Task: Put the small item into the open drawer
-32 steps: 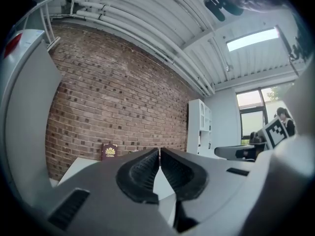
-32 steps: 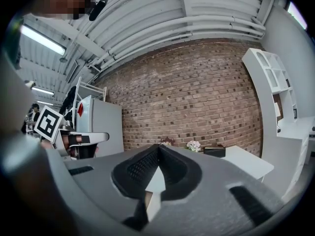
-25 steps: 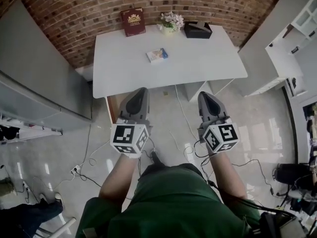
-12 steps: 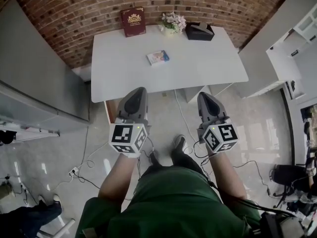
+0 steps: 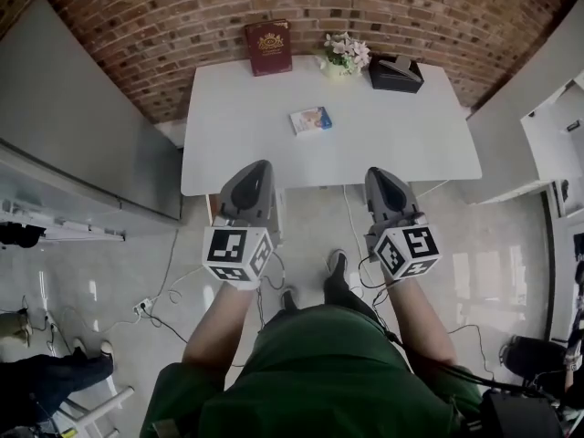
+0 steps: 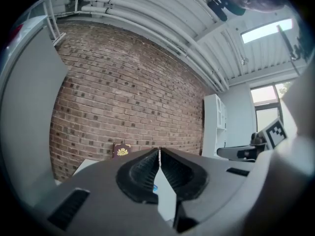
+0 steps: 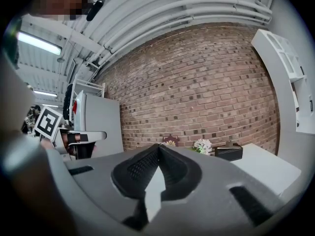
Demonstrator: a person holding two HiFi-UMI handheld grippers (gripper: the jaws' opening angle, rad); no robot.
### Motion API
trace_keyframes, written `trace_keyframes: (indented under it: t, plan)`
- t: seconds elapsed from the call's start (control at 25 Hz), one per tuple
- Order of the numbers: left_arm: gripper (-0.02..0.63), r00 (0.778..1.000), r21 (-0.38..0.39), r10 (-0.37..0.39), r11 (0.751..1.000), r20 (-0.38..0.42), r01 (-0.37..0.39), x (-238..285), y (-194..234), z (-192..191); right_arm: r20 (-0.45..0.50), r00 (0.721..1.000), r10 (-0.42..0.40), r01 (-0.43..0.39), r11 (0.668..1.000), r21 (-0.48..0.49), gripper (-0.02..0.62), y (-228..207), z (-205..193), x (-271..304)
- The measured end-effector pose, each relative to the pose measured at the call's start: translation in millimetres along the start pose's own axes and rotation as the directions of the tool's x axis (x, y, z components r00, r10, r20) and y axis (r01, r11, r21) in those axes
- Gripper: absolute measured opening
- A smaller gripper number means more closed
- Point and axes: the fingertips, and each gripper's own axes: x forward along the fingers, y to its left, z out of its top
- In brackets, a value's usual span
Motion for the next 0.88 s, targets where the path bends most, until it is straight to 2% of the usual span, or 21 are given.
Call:
trace_keyframes:
  t: [0.4, 0.88]
  plan:
    - [0.012, 0.996, 0.03, 0.085, 0.996, -0.029, -0.084, 77, -18, -6, -0.042, 0.994, 0.101, -0.099, 0.994, 0.048, 0.003, -74, -13, 57]
    - [0.012, 0.978, 0.071, 0.205, 0.977, -0.033, -0.202, 111, -29, -3, -0.05, 0.973, 0.226, -0.221, 0.972, 0.08, 0.003, -115, -11, 103]
